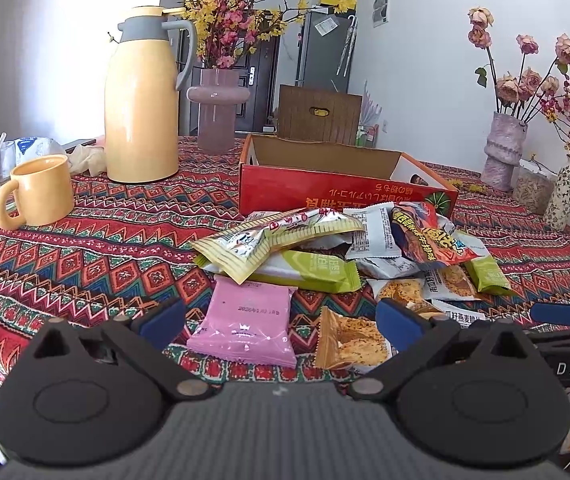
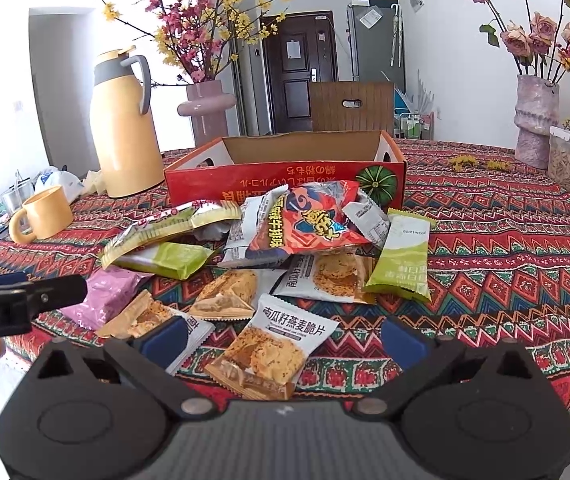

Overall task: Organize snacks
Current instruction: 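Grasp the pink pastry bag with the left tool while the right tool grasps the oat crisp packet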

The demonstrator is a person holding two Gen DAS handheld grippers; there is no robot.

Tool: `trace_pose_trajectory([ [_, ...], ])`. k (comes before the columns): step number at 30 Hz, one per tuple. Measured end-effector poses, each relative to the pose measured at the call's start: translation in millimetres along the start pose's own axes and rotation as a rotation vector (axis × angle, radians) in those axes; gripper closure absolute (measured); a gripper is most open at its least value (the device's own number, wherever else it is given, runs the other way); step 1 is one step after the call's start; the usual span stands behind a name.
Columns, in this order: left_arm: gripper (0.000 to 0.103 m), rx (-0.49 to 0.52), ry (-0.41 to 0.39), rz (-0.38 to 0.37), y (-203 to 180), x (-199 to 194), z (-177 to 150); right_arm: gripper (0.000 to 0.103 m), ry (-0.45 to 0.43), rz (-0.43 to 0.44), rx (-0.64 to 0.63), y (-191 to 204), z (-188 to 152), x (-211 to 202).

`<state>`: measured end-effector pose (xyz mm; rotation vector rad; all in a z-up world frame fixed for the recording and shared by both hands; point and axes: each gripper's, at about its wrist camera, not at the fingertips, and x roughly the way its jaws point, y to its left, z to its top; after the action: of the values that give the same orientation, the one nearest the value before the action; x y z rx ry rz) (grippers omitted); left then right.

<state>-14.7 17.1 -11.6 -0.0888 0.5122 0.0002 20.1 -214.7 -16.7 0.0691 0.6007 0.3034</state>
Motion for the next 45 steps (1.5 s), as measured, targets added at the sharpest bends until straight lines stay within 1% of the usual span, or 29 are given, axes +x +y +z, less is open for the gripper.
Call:
trace_pose_trajectory([
  [1, 0.000, -0.002, 0.000, 0.002, 0, 0, 0, 0.003, 0.006, 0.001, -0.002, 1, 0, 2],
  [3, 0.000, -0.006, 0.002, 0.004, 1, 1, 0, 0.009, 0.019, 0.002, -0.004, 2, 0, 7],
  [10, 0.000, -0.018, 0.012, 0.003, 7, 4, -3, 0.021, 0.071, -0.027, 0.005, 5, 1, 29],
  [13, 0.000, -0.027, 0.010, 0.009, 11, 3, -3, 0.027, 0.104, -0.029, 0.014, 6, -3, 38],
  [16, 0.000, -0.031, 0.013, 0.016, 14, 4, -2, 0.031, 0.103, -0.035, 0.009, 7, -5, 39],
  [19, 0.000, -0.022, 0.022, 0.024, 12, 7, -2, 0.042, 0.095, -0.052, 0.006, 5, -6, 37],
  [20, 0.000, -0.021, 0.025, 0.026, 12, 7, -2, 0.047, 0.092, -0.058, 0.005, 4, -7, 36],
  [21, 0.000, -0.020, 0.028, 0.027, 11, 9, -2, 0.049, 0.091, -0.056, 0.003, 3, -7, 36],
  [24, 0.000, -0.015, 0.037, 0.032, 11, 12, -3, 0.052, 0.086, -0.050, -0.011, 1, -9, 34],
  [30, 0.000, -0.013, 0.058, 0.056, 15, 21, 0, 0.059, 0.065, -0.041, 0.003, -4, -9, 30],
  [35, 0.001, 0.000, 0.089, 0.084, 15, 38, 5, 0.060, 0.022, -0.044, 0.001, -8, -7, 21],
  [38, 0.008, 0.010, 0.120, 0.089, 13, 52, 7, 0.060, 0.005, -0.043, 0.001, -10, -6, 17],
  [42, 0.022, 0.011, 0.161, 0.096, 13, 70, 9, 0.060, -0.011, -0.038, 0.006, -13, -5, 15],
  [45, 0.026, 0.024, 0.184, 0.091, 13, 80, 8, 0.060, -0.014, -0.037, 0.011, -15, -5, 16],
])
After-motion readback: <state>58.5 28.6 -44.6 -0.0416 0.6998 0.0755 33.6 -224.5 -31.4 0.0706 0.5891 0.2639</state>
